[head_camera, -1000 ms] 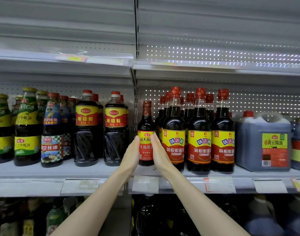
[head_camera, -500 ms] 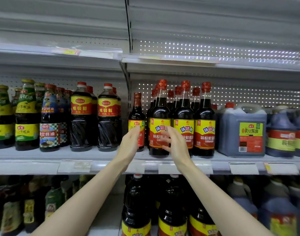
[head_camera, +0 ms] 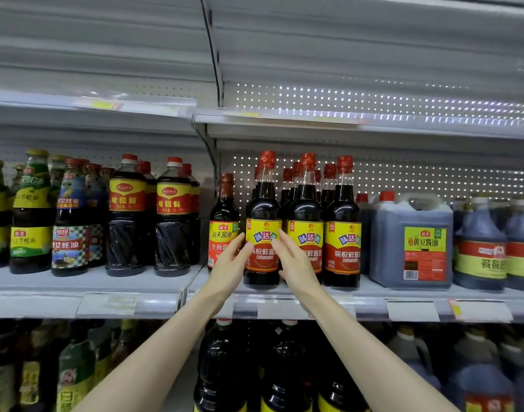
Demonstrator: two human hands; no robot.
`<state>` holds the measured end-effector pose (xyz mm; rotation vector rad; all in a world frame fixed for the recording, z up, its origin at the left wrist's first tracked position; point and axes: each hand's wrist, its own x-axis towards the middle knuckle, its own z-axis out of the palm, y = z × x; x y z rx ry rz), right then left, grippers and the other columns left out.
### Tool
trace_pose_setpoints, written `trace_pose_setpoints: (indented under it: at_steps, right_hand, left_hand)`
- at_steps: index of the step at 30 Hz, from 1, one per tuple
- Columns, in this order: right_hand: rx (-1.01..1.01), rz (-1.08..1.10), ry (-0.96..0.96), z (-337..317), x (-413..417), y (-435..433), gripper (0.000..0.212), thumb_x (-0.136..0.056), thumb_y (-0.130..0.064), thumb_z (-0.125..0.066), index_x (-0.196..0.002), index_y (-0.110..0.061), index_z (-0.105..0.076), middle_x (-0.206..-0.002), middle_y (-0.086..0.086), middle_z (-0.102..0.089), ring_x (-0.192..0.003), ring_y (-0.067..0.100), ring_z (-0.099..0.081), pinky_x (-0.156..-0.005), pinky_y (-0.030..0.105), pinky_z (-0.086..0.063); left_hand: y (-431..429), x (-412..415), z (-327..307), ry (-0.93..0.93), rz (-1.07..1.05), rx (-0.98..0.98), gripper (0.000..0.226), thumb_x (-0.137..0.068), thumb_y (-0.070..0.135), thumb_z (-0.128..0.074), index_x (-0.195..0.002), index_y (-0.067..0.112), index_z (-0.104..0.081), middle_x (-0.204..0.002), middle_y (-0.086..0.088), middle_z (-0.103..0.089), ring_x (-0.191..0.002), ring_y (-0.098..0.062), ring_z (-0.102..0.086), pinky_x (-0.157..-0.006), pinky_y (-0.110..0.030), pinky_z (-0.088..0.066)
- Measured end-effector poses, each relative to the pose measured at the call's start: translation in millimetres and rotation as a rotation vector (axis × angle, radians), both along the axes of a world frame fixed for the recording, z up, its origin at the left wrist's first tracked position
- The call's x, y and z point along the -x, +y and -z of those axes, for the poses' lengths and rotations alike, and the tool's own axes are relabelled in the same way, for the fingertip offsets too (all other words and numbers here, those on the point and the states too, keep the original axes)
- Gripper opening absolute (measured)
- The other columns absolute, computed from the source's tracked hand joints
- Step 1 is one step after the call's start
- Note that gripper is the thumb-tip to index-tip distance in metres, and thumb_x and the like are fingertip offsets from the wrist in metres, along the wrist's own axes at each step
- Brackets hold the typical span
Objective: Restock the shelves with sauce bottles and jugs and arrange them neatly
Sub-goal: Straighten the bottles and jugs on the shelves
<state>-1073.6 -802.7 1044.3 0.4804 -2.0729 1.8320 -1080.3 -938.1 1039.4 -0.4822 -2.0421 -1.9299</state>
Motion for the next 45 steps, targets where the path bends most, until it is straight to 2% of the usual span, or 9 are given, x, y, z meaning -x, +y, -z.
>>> trace_pose_setpoints:
  at_steps: [4,8,13,23,26,31,35,40,45]
  right_hand:
    - [-0.019,0.004,0.006,0,11,0,0.054,-0.100,-0.043,-0.043,-0.151,-0.032,-0.027,-0.152,-0.008,-0.036,-0.134,0.012,-0.039,-0.100,0.030,-0.036]
    - [-0.015,-0.019,-0.020,0,16,2,0.054,-0.101,-0.046,-0.041,-0.151,-0.038,-0.023,-0.155,-0.009,-0.032,-0.141,0.015,-0.032,-0.110,0.041,-0.031]
    - [-0.045,-0.025,-0.026,3,23,1,0.054,-0.101,-0.047,-0.037,-0.151,-0.040,-0.019,-0.156,-0.010,-0.028,-0.142,0.015,-0.030,-0.111,0.041,-0.030]
    - [-0.055,0.001,-0.035,7,39,-3,0.056,-0.099,-0.054,-0.036,-0.150,-0.045,-0.015,-0.161,-0.008,-0.017,-0.144,0.018,-0.026,-0.112,0.043,-0.029]
    - [-0.052,0.008,-0.038,6,40,-4,0.056,-0.100,-0.053,-0.036,-0.151,-0.045,-0.014,-0.161,-0.008,-0.016,-0.144,0.018,-0.026,-0.110,0.041,-0.031]
    - [-0.050,-0.005,-0.033,5,36,-4,0.056,-0.101,-0.050,-0.035,-0.152,-0.041,-0.015,-0.159,-0.008,-0.024,-0.142,0.015,-0.030,-0.104,0.034,-0.032]
    - [-0.043,-0.011,-0.034,5,34,-4,0.054,-0.102,-0.047,-0.034,-0.152,-0.039,-0.015,-0.156,-0.007,-0.029,-0.133,0.010,-0.036,-0.096,0.029,-0.033]
    - [-0.050,0.011,-0.037,7,40,-5,0.057,-0.099,-0.054,-0.035,-0.151,-0.044,-0.014,-0.161,-0.007,-0.016,-0.145,0.017,-0.024,-0.112,0.040,-0.029]
    - [-0.036,0.014,-0.042,8,43,-6,0.056,-0.100,-0.053,-0.035,-0.151,-0.043,-0.014,-0.160,-0.006,-0.020,-0.143,0.018,-0.029,-0.107,0.036,-0.032]
  left_hand:
    - [3,4,-3,0.018,0.054,-0.005,0.052,-0.100,0.036,-0.046,-0.149,0.029,-0.031,-0.143,0.008,-0.046,-0.111,-0.003,-0.051,-0.077,-0.018,-0.043]
    - [5,5,-3,0.018,0.059,-0.018,0.049,-0.100,0.035,-0.045,-0.148,0.031,-0.032,-0.116,0.023,-0.052,-0.097,0.007,-0.051,-0.082,-0.026,-0.042]
    - [5,10,-1,0.020,0.062,-0.004,0.049,-0.101,0.034,-0.044,-0.148,0.030,-0.031,-0.108,0.029,-0.049,-0.094,0.012,-0.049,-0.086,-0.024,-0.041]
    - [6,17,-1,0.012,0.069,0.003,0.049,-0.101,0.034,-0.042,-0.148,0.030,-0.030,-0.117,0.024,-0.051,-0.090,0.011,-0.050,-0.071,-0.013,-0.043]
    - [6,19,-1,0.020,0.062,0.005,0.048,-0.101,0.034,-0.042,-0.148,0.030,-0.031,-0.106,0.031,-0.049,-0.090,0.011,-0.050,-0.067,-0.012,-0.043]
    - [5,21,-1,0.019,0.064,0.012,0.048,-0.101,0.036,-0.041,-0.148,0.031,-0.030,-0.115,0.027,-0.052,-0.093,0.010,-0.050,-0.068,-0.017,-0.042]
    - [6,21,-1,0.018,0.071,0.017,0.049,-0.102,0.035,-0.040,-0.149,0.028,-0.029,-0.106,0.031,-0.050,-0.091,0.011,-0.050,-0.070,-0.016,-0.042]
    - [7,19,-2,0.026,0.081,0.008,0.047,-0.102,0.034,-0.040,-0.148,0.029,-0.031,-0.116,0.023,-0.054,-0.091,0.011,-0.052,-0.071,-0.013,-0.042]
    - [7,19,-2,0.025,0.079,0.007,0.047,-0.102,0.034,-0.039,-0.148,0.028,-0.031,-0.105,0.030,-0.050,-0.089,0.012,-0.051,-0.075,-0.017,-0.042]
